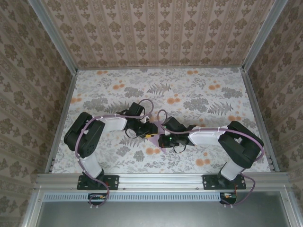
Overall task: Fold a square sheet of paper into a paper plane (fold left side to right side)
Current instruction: Fourth fold the wing at the center of the table.
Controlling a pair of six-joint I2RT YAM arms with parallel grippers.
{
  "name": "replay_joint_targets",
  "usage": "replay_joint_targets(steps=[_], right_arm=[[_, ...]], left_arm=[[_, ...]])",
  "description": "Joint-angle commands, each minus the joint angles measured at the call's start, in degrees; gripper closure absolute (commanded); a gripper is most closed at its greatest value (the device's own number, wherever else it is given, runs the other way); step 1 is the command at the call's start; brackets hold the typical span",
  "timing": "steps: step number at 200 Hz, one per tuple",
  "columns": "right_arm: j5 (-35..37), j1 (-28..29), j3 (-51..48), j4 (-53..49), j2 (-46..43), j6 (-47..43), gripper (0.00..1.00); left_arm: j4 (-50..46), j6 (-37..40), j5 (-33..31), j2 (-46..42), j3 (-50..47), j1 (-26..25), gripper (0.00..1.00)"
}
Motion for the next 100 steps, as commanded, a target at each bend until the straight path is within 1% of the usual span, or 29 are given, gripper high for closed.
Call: replay_joint_targets(steps=[1, 28, 64, 69, 100], right_arm=[[-2.42, -0.84, -1.73, 3.15, -1.50, 2.26, 1.00], [-4.08, -1.63, -2.80, 5.68, -1.16, 3.35, 1.00], [-4.80, -2.11, -3.21, 6.27, -0.97, 3.63, 1.00], [-4.93, -2.31, -3.34, 6.48, -1.06, 3.78, 1.00], [-5.33, -2.78, -3.78, 6.95, -1.80, 4.00, 1.00]], left_arm=[[-0.68, -0.46, -0.09, 0.89, 1.46, -0.27, 0.59], [-1.35, -0.43, -0.72, 1.66, 1.46, -0.26, 0.57], [-2.91, -0.30, -1.09, 2.39, 1.81, -0.26, 0.56], [-3.21, -0.26, -2.91, 2.39, 1.80, -0.27, 0.56], [-4.40, 0.06, -3.97, 2.54, 1.76, -0.21, 0.56]])
